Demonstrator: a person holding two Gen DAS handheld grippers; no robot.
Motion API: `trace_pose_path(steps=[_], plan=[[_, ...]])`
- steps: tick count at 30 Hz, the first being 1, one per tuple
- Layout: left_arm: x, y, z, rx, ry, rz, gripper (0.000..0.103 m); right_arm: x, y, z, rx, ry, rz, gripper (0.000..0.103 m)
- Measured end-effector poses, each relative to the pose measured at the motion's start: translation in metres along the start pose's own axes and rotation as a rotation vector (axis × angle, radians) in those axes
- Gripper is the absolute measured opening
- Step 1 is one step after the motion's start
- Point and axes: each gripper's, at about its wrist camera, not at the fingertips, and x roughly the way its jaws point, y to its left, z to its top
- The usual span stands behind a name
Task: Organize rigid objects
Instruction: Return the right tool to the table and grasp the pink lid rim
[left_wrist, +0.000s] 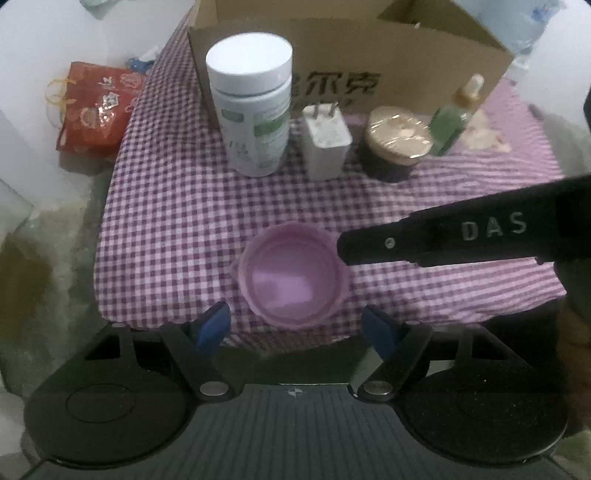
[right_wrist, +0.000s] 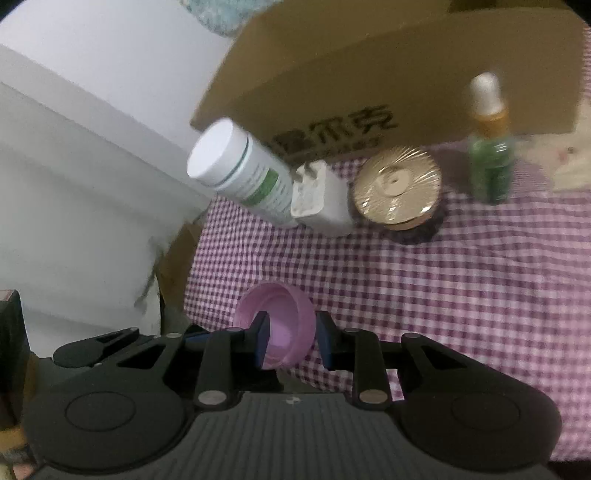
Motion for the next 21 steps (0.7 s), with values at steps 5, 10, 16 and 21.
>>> trace_pose_path(steps=[5, 10, 16, 21], plan=[[0.014, 0.004, -0.004, -0.014, 0.012, -0.017, 0.078, 0.021, 0.002, 0.004, -0.015, 0.045, -0.02, 0.03], [0.021, 0.003, -0.01, -0.023, 0.012, -0.053, 0.072, 0.036, -0.002, 0.008, -0.014, 0.066, -0.018, 0.027], [0.018, 0.0, -0.006, -0.015, -0.002, -0.107, 0.072, 0.025, -0.009, 0.007, -0.007, 0.055, -0.033, 0.024], [0.018, -0.027, 0.0, 0.058, -0.012, -0.145, 0.072, 0.004, -0.032, 0.001, 0.046, 0.033, -0.048, 0.024]])
